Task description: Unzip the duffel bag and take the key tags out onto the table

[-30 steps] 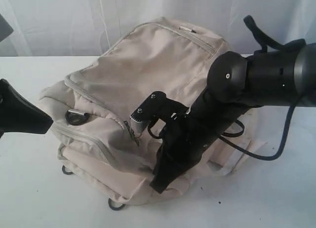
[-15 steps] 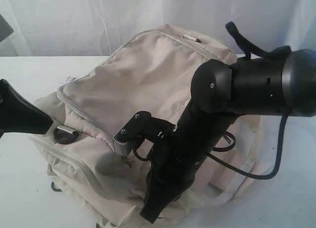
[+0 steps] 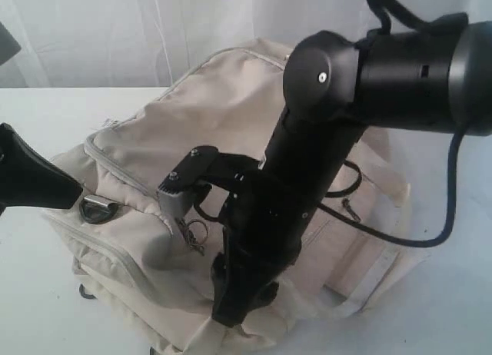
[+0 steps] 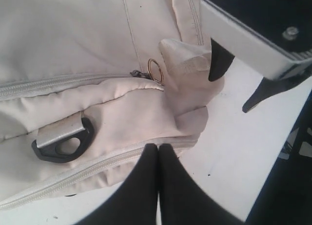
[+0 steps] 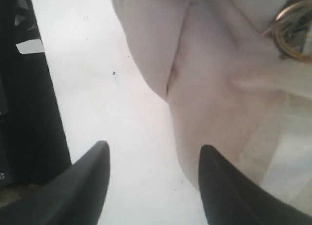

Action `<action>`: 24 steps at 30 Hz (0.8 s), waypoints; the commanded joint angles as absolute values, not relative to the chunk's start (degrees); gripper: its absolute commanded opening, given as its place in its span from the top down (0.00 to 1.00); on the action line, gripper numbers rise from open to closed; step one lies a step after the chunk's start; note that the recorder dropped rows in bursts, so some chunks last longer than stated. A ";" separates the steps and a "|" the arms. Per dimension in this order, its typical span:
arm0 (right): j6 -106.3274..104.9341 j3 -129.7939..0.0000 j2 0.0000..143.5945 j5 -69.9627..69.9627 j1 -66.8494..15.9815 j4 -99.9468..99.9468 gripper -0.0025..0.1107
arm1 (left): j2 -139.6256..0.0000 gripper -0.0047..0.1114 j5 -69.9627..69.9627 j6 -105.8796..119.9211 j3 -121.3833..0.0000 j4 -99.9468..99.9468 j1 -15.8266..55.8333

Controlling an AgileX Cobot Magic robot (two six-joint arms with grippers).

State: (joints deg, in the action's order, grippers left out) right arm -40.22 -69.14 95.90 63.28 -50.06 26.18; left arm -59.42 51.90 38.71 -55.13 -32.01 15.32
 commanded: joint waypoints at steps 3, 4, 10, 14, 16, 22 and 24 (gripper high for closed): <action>-31.32 -74.82 91.93 60.84 -50.19 15.99 0.51 | -59.37 0.96 52.68 38.99 -55.43 -33.36 15.62; -30.79 -74.82 91.80 59.70 -50.19 14.53 0.51 | -59.37 0.96 52.68 38.99 -55.43 -33.36 15.62; -30.79 -74.59 94.44 59.49 -50.19 11.87 0.40 | -59.37 0.96 52.65 38.99 -55.43 -33.47 15.62; -31.15 -74.59 97.24 58.39 -50.19 10.78 0.30 | -59.37 0.96 52.65 38.99 -55.43 -33.58 15.62; -31.15 -74.59 98.71 56.73 -50.19 8.97 0.31 | -59.37 0.96 52.76 38.99 -55.43 -33.71 15.62; -29.63 -74.59 102.44 52.42 -50.19 4.84 0.32 | -59.37 0.96 52.10 40.23 -55.43 -33.80 15.62; -25.22 -74.59 103.06 52.83 -50.19 2.15 0.41 | -59.37 0.96 52.10 40.79 -55.43 -33.80 15.62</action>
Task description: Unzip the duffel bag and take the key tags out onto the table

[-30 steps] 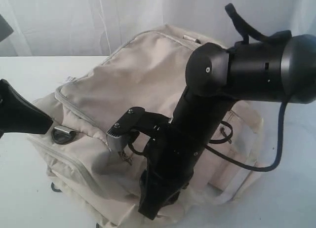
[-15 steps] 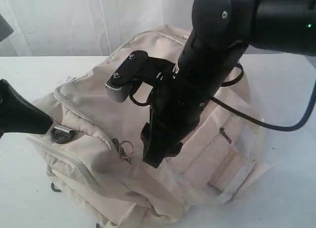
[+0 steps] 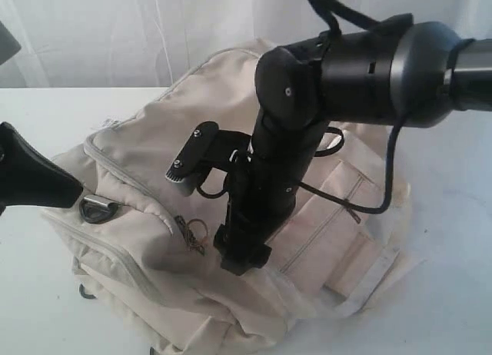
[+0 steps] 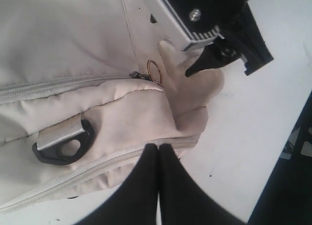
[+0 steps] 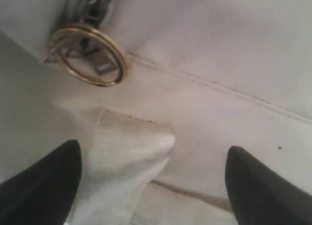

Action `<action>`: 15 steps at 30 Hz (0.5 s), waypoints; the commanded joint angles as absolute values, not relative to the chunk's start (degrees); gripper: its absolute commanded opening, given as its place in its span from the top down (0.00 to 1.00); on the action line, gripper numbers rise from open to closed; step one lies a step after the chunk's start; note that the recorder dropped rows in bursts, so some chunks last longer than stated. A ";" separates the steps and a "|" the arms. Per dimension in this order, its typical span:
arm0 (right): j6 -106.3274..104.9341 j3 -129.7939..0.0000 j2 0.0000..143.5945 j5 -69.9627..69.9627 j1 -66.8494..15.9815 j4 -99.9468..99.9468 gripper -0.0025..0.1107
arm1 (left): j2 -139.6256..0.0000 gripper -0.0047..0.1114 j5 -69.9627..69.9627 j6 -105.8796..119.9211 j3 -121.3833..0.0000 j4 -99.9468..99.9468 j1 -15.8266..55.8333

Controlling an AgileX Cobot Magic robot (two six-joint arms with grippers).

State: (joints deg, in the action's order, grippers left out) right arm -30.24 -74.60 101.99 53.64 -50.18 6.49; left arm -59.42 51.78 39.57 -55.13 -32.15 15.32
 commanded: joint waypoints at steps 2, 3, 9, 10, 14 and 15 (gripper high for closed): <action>-20.07 -74.59 103.06 54.35 -50.19 -0.65 0.59 | -59.37 0.96 52.10 40.79 -55.43 -33.80 15.62; -17.27 -74.59 102.66 55.76 -50.19 -2.38 0.73 | -59.37 0.96 52.10 40.79 -55.43 -33.80 15.62; -14.57 -74.70 98.35 61.17 -50.19 -5.62 0.97 | -59.37 0.96 51.32 40.80 -55.43 -33.80 15.62; -14.06 -74.70 97.14 61.43 -50.19 -5.62 0.97 | -59.37 0.96 50.91 40.80 -55.43 -33.80 15.62; -11.84 -74.70 92.09 61.58 -50.19 -5.62 0.97 | -59.40 0.96 50.56 40.80 -55.29 -34.31 15.62; -11.57 -74.70 90.87 61.58 -50.19 -5.62 0.97 | -59.40 0.96 49.98 40.80 -55.00 -34.85 15.62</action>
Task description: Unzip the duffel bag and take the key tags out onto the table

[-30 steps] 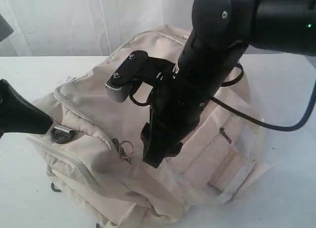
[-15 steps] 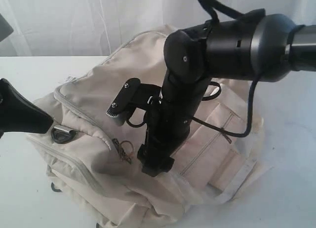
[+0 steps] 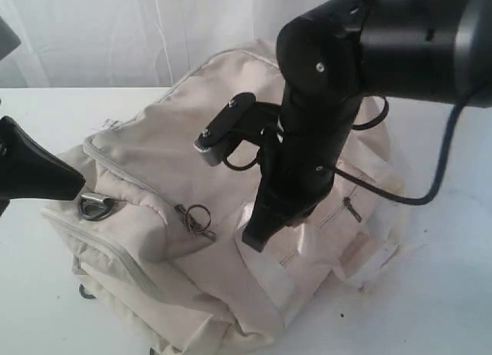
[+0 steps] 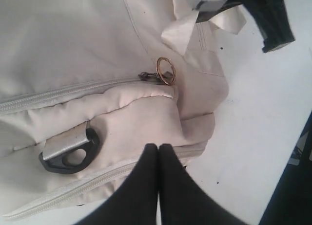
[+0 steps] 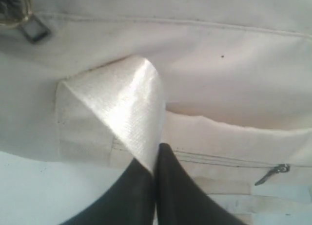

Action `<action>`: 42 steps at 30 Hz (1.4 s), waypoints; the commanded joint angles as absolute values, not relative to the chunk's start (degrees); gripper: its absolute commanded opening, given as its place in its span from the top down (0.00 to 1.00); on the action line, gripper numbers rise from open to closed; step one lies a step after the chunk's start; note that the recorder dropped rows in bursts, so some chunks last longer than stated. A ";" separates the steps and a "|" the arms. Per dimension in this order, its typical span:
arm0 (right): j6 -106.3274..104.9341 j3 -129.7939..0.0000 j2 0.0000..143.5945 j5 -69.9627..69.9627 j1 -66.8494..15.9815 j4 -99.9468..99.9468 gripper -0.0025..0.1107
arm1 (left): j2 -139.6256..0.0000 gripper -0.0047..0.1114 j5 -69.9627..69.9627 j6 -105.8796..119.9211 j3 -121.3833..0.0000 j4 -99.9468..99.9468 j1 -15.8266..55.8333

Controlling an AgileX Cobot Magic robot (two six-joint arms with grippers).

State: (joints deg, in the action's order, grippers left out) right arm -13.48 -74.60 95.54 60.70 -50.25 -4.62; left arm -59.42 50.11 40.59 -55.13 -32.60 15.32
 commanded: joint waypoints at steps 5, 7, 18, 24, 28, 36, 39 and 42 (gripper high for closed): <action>-11.45 -74.70 86.75 62.96 -50.19 -5.62 0.97 | -59.40 0.96 44.44 45.38 -51.66 -43.03 15.62; -11.32 -74.57 86.08 63.19 -50.19 -5.38 0.97 | -59.54 0.96 44.15 48.70 -51.12 -46.42 15.62; -10.41 -74.57 85.85 63.99 -50.19 -4.49 0.97 | -71.52 0.42 45.71 60.40 -51.14 -72.75 15.62; -10.78 -74.57 85.85 63.77 -50.19 -4.75 0.97 | -78.11 0.44 39.29 75.56 -51.14 -73.93 21.98; -10.77 -73.82 85.85 63.10 -50.19 -4.75 0.97 | -78.93 0.44 35.27 81.36 -51.14 -72.16 22.45; -10.77 -69.53 85.85 58.76 -50.19 -4.75 0.97 | -79.71 0.44 34.58 82.66 -50.69 -66.52 22.45; -10.67 -69.60 85.57 58.76 -50.19 -4.75 0.97 | -80.08 0.44 34.40 82.66 -50.05 -66.52 22.45; -10.67 -69.60 84.95 58.76 -50.19 -4.75 0.97 | -80.31 0.44 34.13 83.08 -50.06 -66.65 22.45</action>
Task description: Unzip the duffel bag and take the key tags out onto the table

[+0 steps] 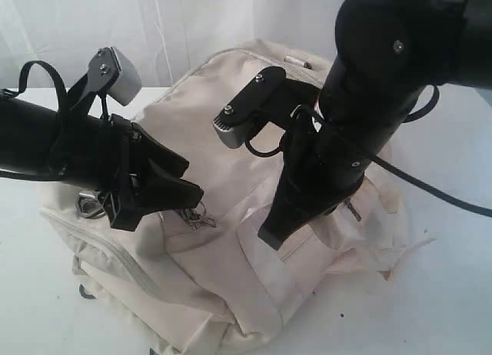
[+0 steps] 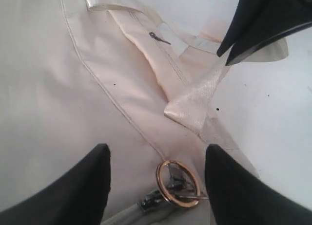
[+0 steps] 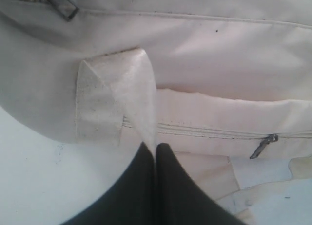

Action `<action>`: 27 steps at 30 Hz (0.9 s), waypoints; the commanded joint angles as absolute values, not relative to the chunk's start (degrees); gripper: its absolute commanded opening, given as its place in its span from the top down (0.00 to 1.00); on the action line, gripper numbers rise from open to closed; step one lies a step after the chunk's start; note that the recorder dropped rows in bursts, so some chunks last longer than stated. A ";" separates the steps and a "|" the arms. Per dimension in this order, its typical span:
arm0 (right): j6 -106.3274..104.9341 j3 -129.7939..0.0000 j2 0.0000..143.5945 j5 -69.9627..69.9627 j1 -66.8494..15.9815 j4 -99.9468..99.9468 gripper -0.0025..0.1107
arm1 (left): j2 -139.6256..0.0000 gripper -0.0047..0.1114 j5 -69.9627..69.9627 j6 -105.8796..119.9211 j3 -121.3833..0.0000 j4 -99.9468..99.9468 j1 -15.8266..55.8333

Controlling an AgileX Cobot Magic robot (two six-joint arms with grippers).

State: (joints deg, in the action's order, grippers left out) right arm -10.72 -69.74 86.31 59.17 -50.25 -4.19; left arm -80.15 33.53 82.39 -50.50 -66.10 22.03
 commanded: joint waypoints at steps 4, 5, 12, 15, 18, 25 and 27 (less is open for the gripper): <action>-10.67 -69.60 82.80 58.62 -50.19 -4.75 0.97 | -80.77 0.44 34.13 86.34 -50.06 -66.89 22.45; -10.67 -69.60 82.07 58.62 -50.19 -4.75 0.97 | -80.77 0.44 34.13 86.91 -50.06 -67.04 22.45; -10.17 -69.50 79.49 57.44 -50.19 -4.75 0.97 | -82.74 0.44 34.13 87.18 -50.06 -69.21 22.45; -10.17 -69.50 79.47 57.56 -50.19 -4.75 0.97 | -83.32 0.45 34.13 87.18 -50.16 -70.14 22.45; -10.17 -69.27 79.47 57.45 -50.19 -4.75 0.97 | -83.43 0.53 34.24 87.18 -50.16 -70.14 22.45; -10.17 -68.54 79.47 56.47 -50.19 -4.94 0.97 | -83.33 0.92 39.34 87.18 -52.79 -69.40 22.45; -10.17 -68.54 79.47 56.47 -50.19 -4.94 0.97 | -83.33 0.96 41.61 86.99 -53.63 -68.69 22.45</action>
